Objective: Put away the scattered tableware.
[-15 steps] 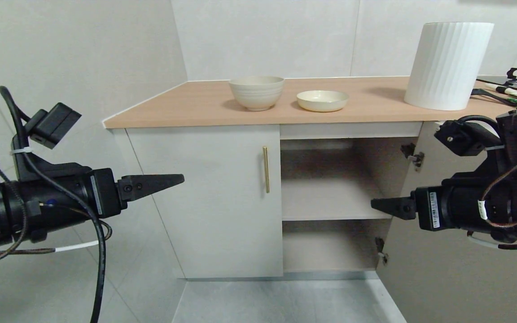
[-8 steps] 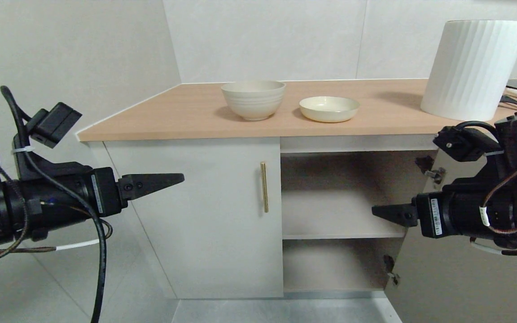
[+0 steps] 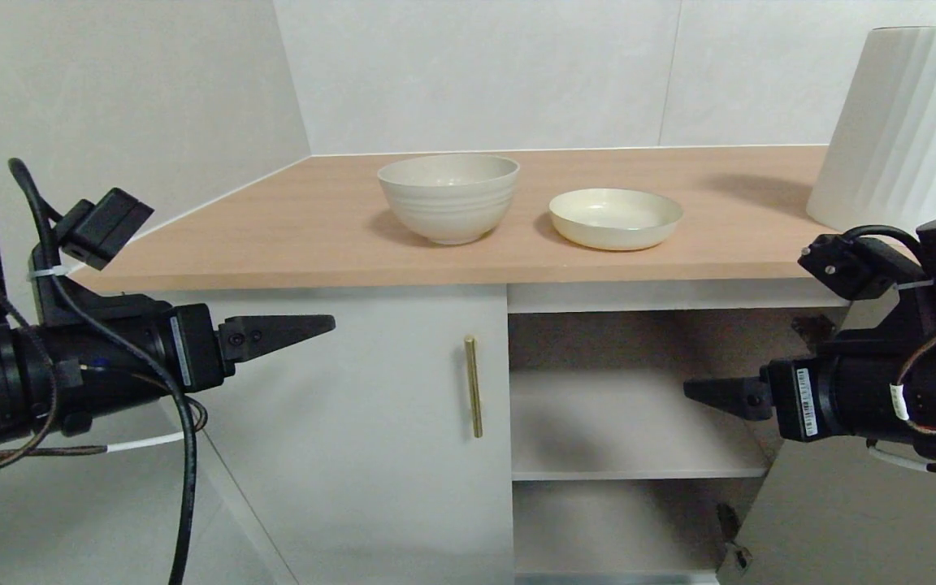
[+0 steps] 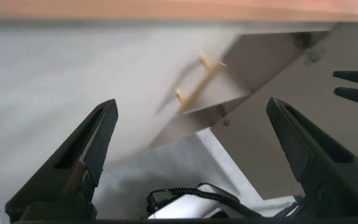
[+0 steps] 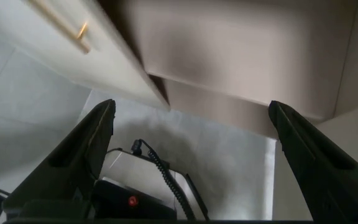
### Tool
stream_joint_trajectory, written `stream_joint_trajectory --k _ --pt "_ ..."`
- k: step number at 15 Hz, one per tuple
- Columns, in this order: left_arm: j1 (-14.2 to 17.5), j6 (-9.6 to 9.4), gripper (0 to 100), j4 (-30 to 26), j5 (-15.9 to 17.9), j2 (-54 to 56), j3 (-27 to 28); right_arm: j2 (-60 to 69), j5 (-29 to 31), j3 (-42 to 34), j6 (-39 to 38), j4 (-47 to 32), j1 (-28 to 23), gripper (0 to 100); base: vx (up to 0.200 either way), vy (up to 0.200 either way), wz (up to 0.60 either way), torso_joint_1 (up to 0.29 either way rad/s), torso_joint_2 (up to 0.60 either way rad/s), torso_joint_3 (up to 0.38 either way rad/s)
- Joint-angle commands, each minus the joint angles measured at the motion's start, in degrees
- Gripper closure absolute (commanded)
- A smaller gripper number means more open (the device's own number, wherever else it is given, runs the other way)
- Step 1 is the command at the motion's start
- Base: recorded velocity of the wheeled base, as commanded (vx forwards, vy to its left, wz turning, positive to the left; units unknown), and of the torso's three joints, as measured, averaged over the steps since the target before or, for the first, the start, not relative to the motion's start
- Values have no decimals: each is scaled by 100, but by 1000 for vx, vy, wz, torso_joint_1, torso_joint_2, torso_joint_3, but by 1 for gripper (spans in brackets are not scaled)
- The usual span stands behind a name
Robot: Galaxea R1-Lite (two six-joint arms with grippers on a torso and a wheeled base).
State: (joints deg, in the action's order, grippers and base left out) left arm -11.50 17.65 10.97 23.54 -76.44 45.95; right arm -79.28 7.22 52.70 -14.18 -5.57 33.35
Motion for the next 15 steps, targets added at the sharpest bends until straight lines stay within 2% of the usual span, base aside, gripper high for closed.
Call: stream_joint_trajectory --k 1,10,15 --pt "-2 1 0 1 1 6 -7 35 -1 -14 29 3 4 0 0 0 0 0 0 0" --pt "-2 -16 0 1 19 -3 -24 -18 8 -120 302 12 -4 0 0 0 0 0 -7 -4" --pt "-28 -16 0 1 10 -3 -33 -79 8 -120 302 12 -13 0 0 0 0 88 -286 -256"
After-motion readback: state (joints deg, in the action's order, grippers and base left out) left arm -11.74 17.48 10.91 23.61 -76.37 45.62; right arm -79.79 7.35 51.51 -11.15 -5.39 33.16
